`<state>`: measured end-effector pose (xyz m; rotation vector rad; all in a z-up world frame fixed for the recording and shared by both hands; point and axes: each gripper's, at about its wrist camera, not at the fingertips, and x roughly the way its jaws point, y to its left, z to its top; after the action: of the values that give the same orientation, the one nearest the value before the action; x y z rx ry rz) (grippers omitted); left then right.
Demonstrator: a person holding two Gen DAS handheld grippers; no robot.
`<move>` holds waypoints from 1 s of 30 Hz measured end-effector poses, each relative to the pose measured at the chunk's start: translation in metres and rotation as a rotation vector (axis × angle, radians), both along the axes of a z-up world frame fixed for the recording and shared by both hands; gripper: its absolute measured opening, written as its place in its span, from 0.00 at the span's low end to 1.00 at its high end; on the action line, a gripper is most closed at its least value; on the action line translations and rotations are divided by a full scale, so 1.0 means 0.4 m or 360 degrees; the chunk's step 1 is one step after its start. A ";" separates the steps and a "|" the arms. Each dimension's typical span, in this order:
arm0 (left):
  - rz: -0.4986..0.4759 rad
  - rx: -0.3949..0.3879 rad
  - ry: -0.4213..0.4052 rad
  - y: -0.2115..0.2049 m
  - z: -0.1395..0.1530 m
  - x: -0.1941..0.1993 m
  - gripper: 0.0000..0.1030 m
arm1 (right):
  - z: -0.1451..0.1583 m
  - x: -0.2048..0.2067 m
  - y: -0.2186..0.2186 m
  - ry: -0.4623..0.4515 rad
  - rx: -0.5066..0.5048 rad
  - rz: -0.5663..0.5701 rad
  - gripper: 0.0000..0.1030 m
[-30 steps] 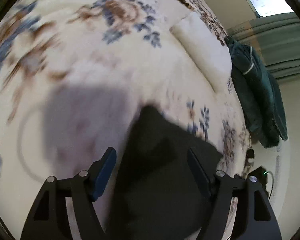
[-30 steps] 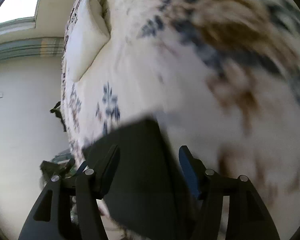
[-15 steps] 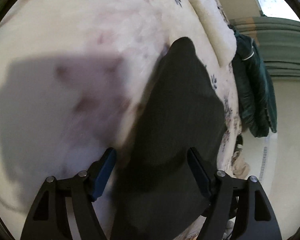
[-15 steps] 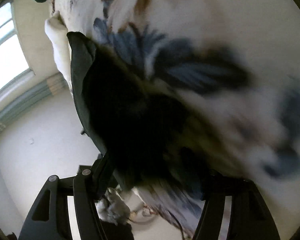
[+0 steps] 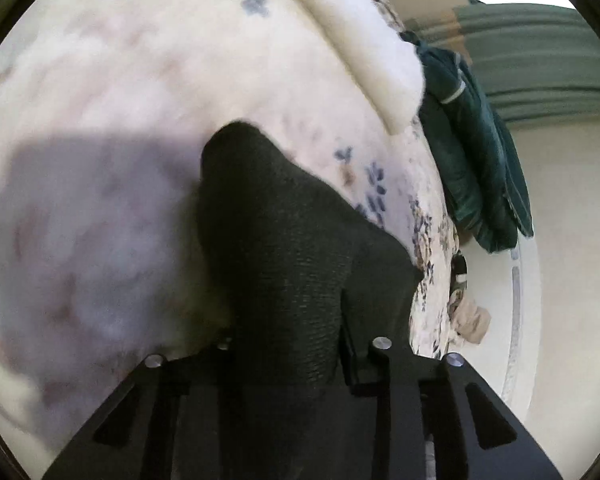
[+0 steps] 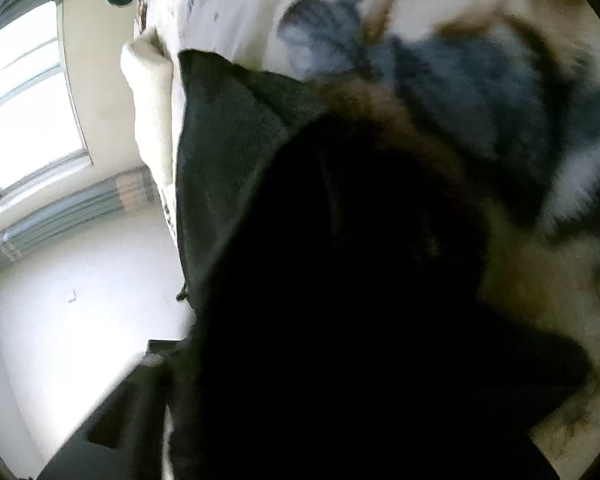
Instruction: Fold small clothes
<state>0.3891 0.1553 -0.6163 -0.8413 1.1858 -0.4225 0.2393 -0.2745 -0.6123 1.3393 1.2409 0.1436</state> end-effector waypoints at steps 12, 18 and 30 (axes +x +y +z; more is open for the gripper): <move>-0.0235 -0.0005 -0.0150 0.032 0.258 0.230 0.20 | 0.277 0.144 0.130 -0.0271 -0.0086 -0.0158 0.20; -0.0235 0.0034 -0.0341 0.040 0.419 0.516 0.20 | 0.391 0.449 0.177 -0.0499 -0.0056 -0.0165 0.20; -0.0297 0.0198 -0.0349 0.043 0.226 1.080 0.20 | 0.237 1.087 0.205 -0.0614 -0.0167 -0.0168 0.20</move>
<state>0.8211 0.1726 -0.5260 -0.5633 1.0779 -0.5724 0.6741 -0.1924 -0.5174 1.2144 0.8408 0.2466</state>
